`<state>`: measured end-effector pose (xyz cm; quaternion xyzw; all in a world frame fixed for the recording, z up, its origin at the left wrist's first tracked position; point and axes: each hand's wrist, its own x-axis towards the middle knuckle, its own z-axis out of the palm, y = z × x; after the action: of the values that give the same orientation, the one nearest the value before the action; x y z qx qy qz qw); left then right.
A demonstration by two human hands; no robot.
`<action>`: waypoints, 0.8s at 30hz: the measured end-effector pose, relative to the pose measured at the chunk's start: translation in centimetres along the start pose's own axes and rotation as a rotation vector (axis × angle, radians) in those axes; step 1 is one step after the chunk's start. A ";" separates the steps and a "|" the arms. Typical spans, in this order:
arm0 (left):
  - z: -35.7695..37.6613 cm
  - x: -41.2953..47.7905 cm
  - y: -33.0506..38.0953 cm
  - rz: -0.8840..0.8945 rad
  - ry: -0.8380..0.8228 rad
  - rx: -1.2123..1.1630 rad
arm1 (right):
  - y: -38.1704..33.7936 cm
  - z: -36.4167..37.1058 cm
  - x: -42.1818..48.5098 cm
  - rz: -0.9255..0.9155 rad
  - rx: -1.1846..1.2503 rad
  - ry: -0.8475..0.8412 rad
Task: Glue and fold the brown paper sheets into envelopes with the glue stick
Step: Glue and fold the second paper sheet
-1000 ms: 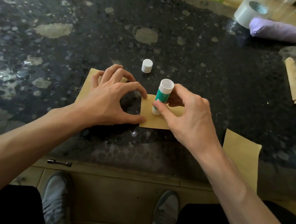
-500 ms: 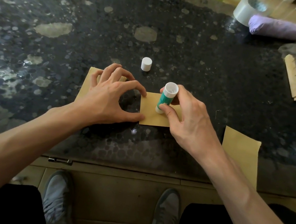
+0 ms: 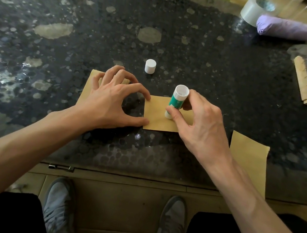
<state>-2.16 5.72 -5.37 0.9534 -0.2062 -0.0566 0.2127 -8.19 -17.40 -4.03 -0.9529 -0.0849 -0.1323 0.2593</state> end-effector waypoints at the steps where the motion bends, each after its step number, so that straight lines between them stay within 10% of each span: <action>1: 0.0 0.0 0.0 0.003 0.001 -0.002 | 0.0 -0.1 0.0 0.001 0.003 -0.012; 24: 0.1 0.0 0.0 0.009 0.015 0.008 | 1.4 -1.9 -0.9 0.082 -0.003 -0.046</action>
<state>-2.18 5.71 -5.47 0.9537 -0.2091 -0.0478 0.2106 -9.08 -19.62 -3.34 -0.9588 -0.0517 -0.0996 0.2609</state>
